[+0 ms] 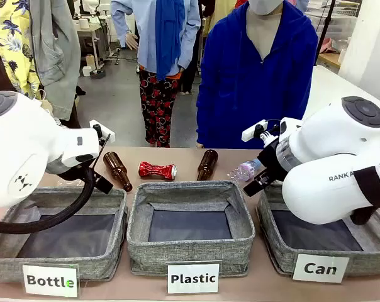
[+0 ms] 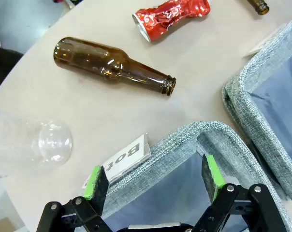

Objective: Sort the can waste into the basket.
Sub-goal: Pick up the can waste from the table and place it in the right Fabric basket.

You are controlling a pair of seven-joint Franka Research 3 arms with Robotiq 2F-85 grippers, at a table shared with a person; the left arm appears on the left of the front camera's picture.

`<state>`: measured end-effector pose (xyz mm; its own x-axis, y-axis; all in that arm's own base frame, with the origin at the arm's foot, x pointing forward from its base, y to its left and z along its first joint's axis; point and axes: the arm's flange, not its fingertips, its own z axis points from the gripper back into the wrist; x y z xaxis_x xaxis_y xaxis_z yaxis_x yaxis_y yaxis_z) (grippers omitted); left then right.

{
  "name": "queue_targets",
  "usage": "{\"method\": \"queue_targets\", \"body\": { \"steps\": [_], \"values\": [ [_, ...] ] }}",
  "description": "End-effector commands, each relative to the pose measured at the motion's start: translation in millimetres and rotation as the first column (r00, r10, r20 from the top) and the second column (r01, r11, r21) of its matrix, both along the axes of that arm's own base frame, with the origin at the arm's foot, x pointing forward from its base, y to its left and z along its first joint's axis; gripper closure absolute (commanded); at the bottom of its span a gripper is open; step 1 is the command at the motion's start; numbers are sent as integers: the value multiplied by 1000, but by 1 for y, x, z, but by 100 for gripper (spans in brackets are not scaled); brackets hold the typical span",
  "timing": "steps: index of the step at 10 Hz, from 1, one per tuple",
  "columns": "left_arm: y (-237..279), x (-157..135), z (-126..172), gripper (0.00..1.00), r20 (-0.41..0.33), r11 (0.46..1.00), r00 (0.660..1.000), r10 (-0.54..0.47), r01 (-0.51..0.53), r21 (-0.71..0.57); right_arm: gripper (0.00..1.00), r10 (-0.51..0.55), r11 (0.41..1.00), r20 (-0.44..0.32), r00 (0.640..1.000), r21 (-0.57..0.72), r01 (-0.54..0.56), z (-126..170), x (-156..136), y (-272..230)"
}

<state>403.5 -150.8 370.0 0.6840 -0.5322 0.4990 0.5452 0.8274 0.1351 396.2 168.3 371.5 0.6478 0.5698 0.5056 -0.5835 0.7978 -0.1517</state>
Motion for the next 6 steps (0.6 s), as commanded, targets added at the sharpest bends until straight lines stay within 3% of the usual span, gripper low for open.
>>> {"method": "queue_targets", "body": {
  "steps": [1, 6],
  "values": [
    [0, 0, 0, 0, 0, 1000, 1000, 0, 0, 0, 0, 0, 1000, 0, 1000, 0, 0, 0, 0, 0],
    [0, 0, 0, 0, 0, 1000, 1000, 0, 0, 0, 0, 0, 1000, 0, 1000, 0, 0, 0, 0, 0]
  ]
}}
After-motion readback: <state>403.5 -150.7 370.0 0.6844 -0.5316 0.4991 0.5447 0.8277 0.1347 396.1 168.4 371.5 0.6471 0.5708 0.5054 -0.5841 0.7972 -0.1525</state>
